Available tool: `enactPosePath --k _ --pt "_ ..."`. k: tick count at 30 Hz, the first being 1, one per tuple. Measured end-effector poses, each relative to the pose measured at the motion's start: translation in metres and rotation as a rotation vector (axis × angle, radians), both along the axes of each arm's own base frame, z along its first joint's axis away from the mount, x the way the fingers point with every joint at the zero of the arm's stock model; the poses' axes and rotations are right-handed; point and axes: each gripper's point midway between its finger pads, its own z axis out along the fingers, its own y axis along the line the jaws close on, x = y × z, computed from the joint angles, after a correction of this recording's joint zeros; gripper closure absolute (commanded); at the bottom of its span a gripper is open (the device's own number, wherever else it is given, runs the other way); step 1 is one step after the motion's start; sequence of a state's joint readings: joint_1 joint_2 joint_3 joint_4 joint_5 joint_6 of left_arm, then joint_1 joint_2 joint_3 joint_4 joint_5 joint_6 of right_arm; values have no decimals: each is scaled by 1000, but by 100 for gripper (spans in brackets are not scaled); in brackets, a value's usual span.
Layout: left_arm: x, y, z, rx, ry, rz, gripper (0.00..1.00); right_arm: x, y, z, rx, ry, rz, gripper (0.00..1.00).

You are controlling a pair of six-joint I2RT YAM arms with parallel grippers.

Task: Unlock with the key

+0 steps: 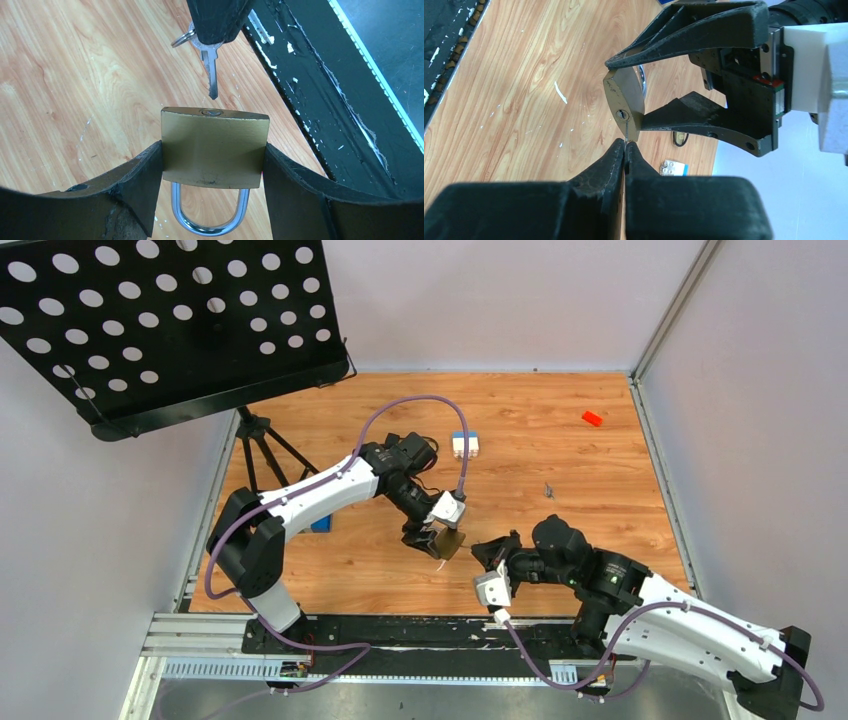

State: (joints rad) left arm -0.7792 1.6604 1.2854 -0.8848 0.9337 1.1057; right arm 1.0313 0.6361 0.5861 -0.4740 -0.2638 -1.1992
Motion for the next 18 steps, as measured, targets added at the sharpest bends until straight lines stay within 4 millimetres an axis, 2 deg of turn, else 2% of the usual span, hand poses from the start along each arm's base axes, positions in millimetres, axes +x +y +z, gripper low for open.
enactPosePath --k 7,18 --pt "-1 -1 0 0 0 -4 100 -1 3 -9 -32 18 8 100" --pt "-3 -2 0 0 1 -10 100 -3 6 -11 -36 18 18 100"
